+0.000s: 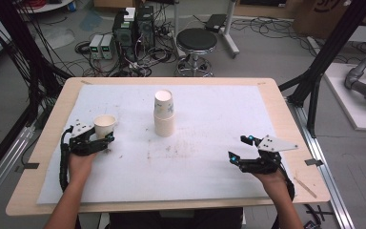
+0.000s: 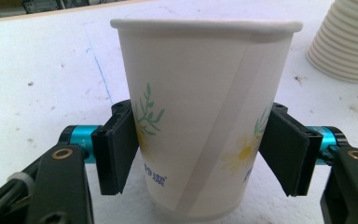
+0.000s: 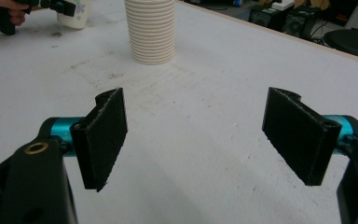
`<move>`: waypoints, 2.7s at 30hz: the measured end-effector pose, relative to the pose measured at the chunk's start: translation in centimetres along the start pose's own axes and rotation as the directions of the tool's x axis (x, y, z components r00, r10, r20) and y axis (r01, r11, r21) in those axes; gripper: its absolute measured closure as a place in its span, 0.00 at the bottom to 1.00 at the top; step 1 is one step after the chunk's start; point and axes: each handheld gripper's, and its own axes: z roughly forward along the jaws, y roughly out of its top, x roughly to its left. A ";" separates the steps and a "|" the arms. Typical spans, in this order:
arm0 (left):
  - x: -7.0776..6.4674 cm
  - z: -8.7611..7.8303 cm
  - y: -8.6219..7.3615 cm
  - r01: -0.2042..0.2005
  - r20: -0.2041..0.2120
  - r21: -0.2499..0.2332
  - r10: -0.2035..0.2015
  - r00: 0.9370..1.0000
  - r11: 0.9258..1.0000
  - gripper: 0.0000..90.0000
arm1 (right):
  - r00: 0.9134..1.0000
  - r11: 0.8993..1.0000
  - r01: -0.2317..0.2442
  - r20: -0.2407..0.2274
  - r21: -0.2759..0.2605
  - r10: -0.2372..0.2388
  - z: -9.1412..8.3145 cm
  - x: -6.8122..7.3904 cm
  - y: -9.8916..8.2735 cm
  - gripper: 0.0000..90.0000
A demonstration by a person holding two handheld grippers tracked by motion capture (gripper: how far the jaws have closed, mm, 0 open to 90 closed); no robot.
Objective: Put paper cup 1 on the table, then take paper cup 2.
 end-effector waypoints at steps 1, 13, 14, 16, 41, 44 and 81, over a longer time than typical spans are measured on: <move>0.0 0.0 0.0 0.000 0.000 0.000 0.000 1.000 1.000 0.35 | 1.000 1.000 0.000 0.000 0.000 0.000 0.0 0.0 0.0 0.25; -0.3 -1.1 -0.7 -0.015 -0.019 0.036 0.016 1.000 0.999 0.35 | 1.000 1.000 -0.002 -0.006 0.005 0.002 -0.1 0.2 0.0 0.25; -0.3 -1.1 -0.7 -0.015 -0.020 0.038 0.016 1.000 0.999 0.35 | 1.000 1.000 -0.002 -0.006 0.005 0.002 -0.1 0.2 0.1 0.25; -0.3 -1.1 -0.7 -0.011 -0.023 0.035 0.012 1.000 0.999 0.34 | 1.000 1.000 -0.003 -0.007 0.006 0.003 -0.1 0.2 0.1 0.25; -0.9 -7.1 -0.9 0.093 0.008 -0.226 -0.094 0.996 0.970 0.19 | 1.000 1.000 -0.009 0.014 -0.002 0.009 -0.7 -0.1 0.0 0.25; -2.1 -7.4 -0.1 0.076 0.065 -0.304 -0.059 0.996 0.950 0.19 | 0.999 1.000 -0.011 0.037 -0.003 0.011 -0.8 -0.3 0.0 0.25; -5.3 -6.4 0.5 0.067 0.275 -0.353 0.035 0.961 0.933 0.19 | 0.996 1.000 -0.027 0.090 0.006 0.026 -1.2 -1.1 -0.2 0.25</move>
